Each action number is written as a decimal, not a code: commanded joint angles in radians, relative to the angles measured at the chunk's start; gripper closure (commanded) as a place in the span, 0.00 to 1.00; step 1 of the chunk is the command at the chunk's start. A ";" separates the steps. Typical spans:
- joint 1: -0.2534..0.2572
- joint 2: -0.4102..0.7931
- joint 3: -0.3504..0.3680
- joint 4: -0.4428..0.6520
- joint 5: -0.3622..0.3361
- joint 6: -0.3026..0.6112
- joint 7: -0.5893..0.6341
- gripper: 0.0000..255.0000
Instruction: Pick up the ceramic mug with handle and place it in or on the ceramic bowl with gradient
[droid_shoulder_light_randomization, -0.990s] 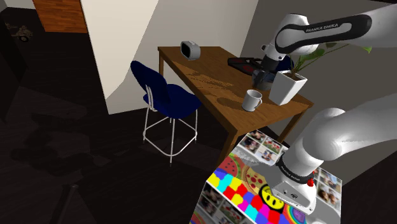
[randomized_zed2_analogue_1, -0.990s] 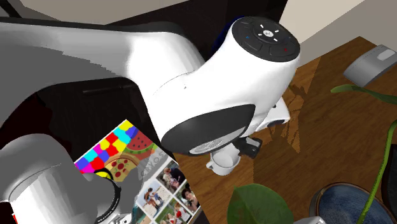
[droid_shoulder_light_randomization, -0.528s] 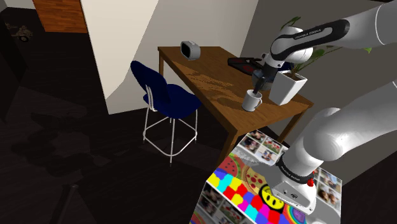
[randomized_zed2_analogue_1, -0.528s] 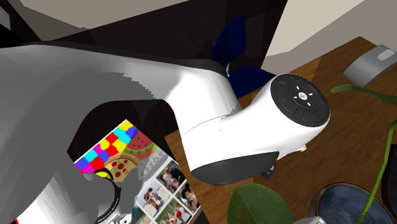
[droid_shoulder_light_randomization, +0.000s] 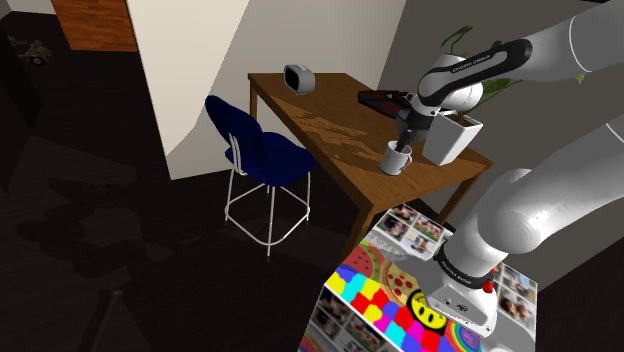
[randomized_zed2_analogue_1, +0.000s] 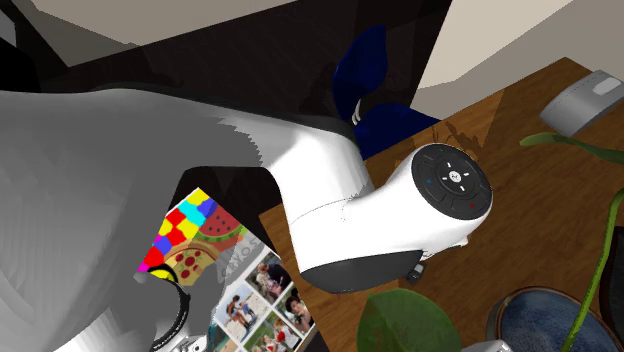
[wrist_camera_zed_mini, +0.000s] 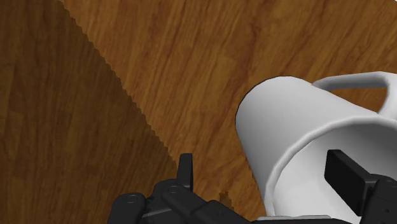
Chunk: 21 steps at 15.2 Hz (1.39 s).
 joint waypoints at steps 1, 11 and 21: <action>0.001 0.001 0.000 -0.002 0.001 0.003 0.000 0.00; 0.001 0.001 0.000 -0.001 0.001 0.003 0.000 1.00; -0.018 -0.061 0.032 0.038 -0.024 -0.094 0.029 1.00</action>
